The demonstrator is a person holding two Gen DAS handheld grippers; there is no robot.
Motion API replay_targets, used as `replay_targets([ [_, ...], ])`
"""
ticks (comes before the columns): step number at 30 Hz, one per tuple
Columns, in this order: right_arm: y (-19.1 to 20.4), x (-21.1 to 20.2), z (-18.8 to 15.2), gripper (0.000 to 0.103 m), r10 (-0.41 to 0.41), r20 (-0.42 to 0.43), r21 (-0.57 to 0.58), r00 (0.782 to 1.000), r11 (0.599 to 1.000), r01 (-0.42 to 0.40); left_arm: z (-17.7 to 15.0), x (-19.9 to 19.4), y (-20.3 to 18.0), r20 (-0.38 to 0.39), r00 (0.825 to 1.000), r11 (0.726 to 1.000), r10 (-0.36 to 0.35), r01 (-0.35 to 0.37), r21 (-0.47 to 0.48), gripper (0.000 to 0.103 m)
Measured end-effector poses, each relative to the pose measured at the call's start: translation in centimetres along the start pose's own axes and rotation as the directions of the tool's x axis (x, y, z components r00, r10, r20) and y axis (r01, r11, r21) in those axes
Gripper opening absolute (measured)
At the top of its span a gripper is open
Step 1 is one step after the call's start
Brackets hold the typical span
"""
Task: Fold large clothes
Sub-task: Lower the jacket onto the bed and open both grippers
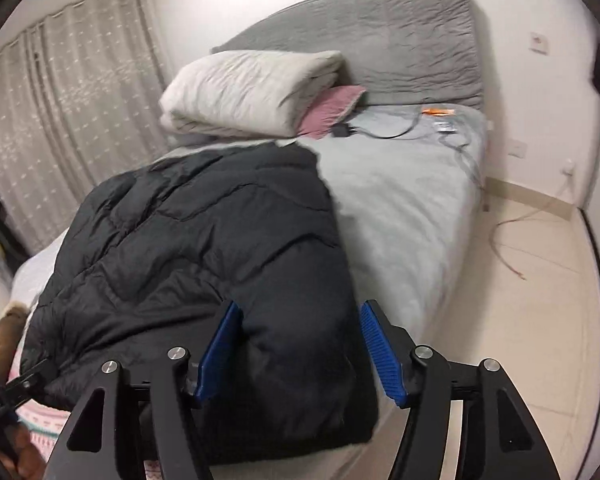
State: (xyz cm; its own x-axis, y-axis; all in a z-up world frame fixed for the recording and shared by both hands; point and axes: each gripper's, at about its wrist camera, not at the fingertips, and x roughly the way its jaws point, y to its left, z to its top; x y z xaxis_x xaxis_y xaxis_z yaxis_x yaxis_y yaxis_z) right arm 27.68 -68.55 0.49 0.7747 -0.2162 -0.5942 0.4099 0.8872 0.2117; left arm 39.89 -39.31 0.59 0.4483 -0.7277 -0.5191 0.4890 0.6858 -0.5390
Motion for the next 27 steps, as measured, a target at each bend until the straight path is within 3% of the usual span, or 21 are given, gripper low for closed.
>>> replay_targets([
  [3, -0.4, -3.3, -0.6, 0.069, -0.061, 0.036, 0.095, 0.998, 0.994, 0.057, -0.1, -2.4, 0.4, -0.007, 0.999, 0.999, 0.052, -0.052, 0.012, 0.059],
  [6, 0.7, -7.4, -1.8, 0.07, -0.014, 0.06, 0.169, 0.998, 0.986, 0.004, -0.7, -5.0, 0.2, -0.012, 0.995, 0.995, 0.097, -0.096, 0.02, 0.059],
  [9, 4.0, -11.4, -3.6, 0.076, 0.022, 0.081, 0.151, 0.996, 0.988, -0.034, -1.4, -7.4, -0.1, -0.01, 0.994, 0.994, 0.107, -0.106, 0.016, 0.059],
  [11, 6.7, -13.8, -5.0, 0.08, 0.041, 0.081, 0.132, 0.996, 0.99, -0.052, -2.3, -9.7, -0.4, -0.013, 0.988, 0.988, 0.151, -0.15, 0.023, 0.059],
  [15, 11.8, -17.0, -7.2, 0.082, 0.015, 0.052, 0.071, 0.999, 0.997, -0.019, -3.9, -12.8, -1.6, -0.024, 0.966, 0.963, 0.258, -0.255, 0.084, 0.061],
  [19, 15.4, -19.9, -10.3, 0.087, -0.047, 0.057, 0.011, 0.997, 0.999, 0.046, -6.4, -16.3, -3.0, 0.011, 0.938, 0.921, 0.347, -0.343, 0.185, 0.085],
  [23, 17.6, -23.1, -12.6, 0.089, -0.1, 0.073, -0.045, 0.992, 0.994, 0.103, -8.3, -18.2, -4.2, 0.033, 0.908, 0.875, 0.417, -0.411, 0.254, 0.087],
  [27, 18.6, -26.3, -15.1, 0.098, -0.114, 0.121, -0.024, 0.986, 0.993, 0.118, -9.2, -19.7, -5.2, 0.045, 0.904, 0.864, 0.426, -0.421, 0.277, 0.089],
])
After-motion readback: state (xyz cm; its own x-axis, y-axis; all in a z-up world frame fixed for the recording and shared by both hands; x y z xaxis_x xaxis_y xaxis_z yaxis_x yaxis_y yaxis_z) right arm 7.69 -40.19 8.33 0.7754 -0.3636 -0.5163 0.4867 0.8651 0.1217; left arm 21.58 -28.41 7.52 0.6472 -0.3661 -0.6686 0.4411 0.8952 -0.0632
